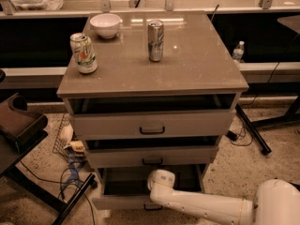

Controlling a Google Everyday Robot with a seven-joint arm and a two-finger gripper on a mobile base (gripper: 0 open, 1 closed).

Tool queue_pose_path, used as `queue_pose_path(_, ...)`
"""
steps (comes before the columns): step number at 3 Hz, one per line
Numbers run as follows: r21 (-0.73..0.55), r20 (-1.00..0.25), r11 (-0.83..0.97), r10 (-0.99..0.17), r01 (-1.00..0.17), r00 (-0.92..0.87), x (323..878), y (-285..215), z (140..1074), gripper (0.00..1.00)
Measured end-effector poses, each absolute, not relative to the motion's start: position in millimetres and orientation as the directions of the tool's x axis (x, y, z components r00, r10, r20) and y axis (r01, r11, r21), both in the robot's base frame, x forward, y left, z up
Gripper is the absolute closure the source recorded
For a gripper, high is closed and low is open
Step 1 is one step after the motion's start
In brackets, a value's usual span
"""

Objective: Open bottom drawer

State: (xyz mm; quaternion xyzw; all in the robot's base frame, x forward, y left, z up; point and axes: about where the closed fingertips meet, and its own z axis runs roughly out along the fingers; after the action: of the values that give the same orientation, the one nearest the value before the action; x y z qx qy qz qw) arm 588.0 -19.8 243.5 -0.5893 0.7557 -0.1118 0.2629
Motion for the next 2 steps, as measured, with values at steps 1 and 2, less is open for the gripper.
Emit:
queue_pose_path(1,-0.390,-0.298,0.343,-0.925,-0.854,-0.235,565.9,-35.4,186.7,1.00)
queue_pose_path(2,-0.357,-0.294,0.368,-0.917,-0.859,-0.270,551.1,-48.5,169.8,1.00)
